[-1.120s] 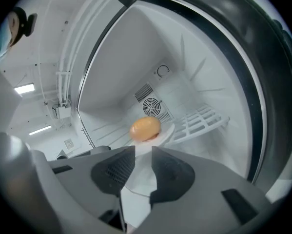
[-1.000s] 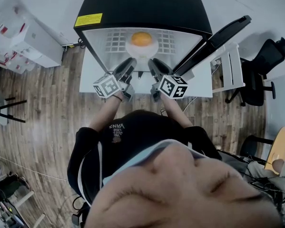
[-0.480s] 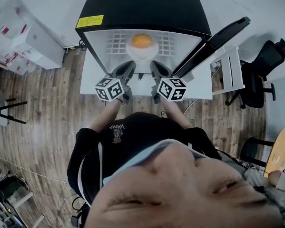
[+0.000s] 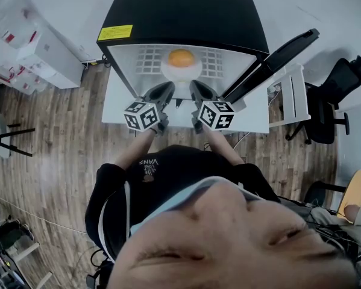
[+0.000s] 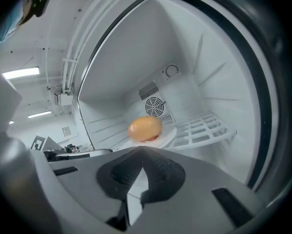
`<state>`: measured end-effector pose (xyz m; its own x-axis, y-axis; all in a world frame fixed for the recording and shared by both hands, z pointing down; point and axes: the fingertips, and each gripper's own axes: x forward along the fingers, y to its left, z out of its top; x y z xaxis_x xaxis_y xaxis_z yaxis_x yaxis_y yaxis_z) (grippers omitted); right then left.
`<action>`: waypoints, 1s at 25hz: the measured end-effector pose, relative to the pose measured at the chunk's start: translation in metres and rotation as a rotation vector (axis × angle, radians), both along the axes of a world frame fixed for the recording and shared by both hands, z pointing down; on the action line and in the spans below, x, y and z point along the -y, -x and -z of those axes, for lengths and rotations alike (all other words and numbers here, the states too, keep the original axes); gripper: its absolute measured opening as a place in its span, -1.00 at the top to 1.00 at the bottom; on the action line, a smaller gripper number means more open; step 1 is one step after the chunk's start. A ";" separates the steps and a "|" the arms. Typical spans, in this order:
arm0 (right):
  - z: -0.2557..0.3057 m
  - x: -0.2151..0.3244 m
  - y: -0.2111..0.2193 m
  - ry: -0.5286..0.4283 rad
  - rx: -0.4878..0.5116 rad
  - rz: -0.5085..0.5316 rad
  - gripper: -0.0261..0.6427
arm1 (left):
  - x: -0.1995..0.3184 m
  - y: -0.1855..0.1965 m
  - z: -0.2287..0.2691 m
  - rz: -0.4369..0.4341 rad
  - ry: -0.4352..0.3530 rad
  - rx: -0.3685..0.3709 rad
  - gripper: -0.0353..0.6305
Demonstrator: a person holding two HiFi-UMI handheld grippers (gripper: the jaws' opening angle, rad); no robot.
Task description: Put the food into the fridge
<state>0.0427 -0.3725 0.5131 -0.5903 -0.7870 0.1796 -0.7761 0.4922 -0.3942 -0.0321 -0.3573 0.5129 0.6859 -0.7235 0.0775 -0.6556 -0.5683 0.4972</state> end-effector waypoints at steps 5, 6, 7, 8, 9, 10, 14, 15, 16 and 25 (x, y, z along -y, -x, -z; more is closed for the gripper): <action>-0.001 0.007 0.000 -0.001 -0.001 0.000 0.89 | 0.006 -0.002 -0.003 -0.001 0.007 0.002 0.82; -0.001 0.008 -0.001 -0.001 -0.001 0.000 0.89 | 0.008 -0.002 -0.003 -0.001 0.008 0.002 0.82; -0.001 0.010 -0.001 -0.001 -0.001 0.000 0.89 | 0.009 -0.003 -0.003 0.000 0.009 0.001 0.82; -0.001 0.012 -0.001 0.000 -0.001 0.000 0.89 | 0.011 -0.003 -0.003 0.001 0.009 0.001 0.82; -0.001 0.013 -0.002 0.000 -0.002 0.001 0.89 | 0.013 -0.003 -0.003 0.002 0.009 0.000 0.82; -0.001 0.015 -0.002 0.000 -0.001 0.002 0.89 | 0.015 -0.003 -0.002 0.003 0.009 0.000 0.82; 0.000 0.020 -0.003 -0.003 -0.001 0.006 0.89 | 0.021 -0.004 -0.002 0.008 0.006 0.001 0.82; 0.000 0.021 -0.002 -0.004 -0.001 0.007 0.89 | 0.023 -0.004 -0.002 0.009 0.007 0.001 0.82; 0.000 0.023 -0.002 -0.004 -0.002 0.009 0.89 | 0.024 -0.004 -0.002 0.011 0.007 0.001 0.82; 0.002 0.035 0.002 -0.009 -0.006 0.020 0.89 | 0.029 -0.002 -0.007 0.027 0.022 0.001 0.82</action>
<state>0.0411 -0.4074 0.5115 -0.6052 -0.7763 0.1762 -0.7682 0.5115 -0.3850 -0.0305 -0.3864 0.5196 0.6658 -0.7402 0.0938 -0.6711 -0.5391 0.5090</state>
